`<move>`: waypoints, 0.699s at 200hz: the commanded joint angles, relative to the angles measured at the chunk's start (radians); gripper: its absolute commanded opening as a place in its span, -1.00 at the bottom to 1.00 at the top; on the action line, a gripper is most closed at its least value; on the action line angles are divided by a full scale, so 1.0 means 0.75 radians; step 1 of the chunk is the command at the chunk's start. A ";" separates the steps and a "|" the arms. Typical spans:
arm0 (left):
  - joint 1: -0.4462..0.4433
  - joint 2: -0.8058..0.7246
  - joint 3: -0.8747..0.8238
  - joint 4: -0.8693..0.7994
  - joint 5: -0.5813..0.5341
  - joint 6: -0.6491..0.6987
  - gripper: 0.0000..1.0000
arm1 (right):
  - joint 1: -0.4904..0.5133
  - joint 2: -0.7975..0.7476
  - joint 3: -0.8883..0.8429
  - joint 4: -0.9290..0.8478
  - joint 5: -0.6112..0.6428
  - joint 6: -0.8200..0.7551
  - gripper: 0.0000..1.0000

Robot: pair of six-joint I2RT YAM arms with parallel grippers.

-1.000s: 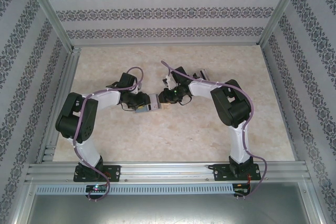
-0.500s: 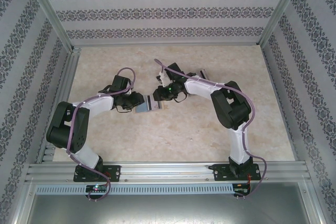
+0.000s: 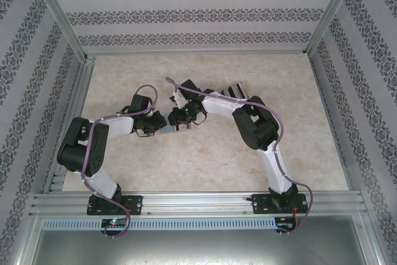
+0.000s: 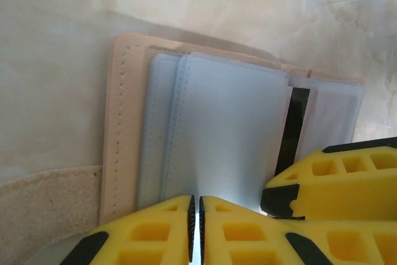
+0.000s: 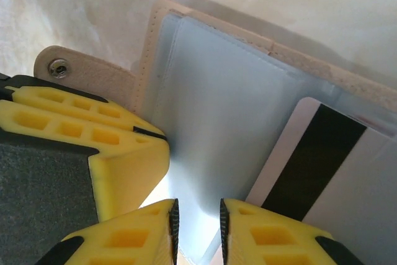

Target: Put the credit cards into the card holder

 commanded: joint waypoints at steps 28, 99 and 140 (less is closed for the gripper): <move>0.019 -0.012 -0.037 -0.004 -0.021 -0.011 -0.72 | 0.000 -0.029 0.016 -0.185 0.270 -0.085 -0.45; 0.018 -0.021 -0.030 0.003 0.010 -0.021 -0.72 | -0.030 -0.144 -0.034 -0.173 0.243 -0.104 -0.45; 0.018 -0.062 -0.009 0.013 0.061 -0.047 -0.71 | -0.079 -0.289 -0.069 -0.111 0.143 -0.078 -0.45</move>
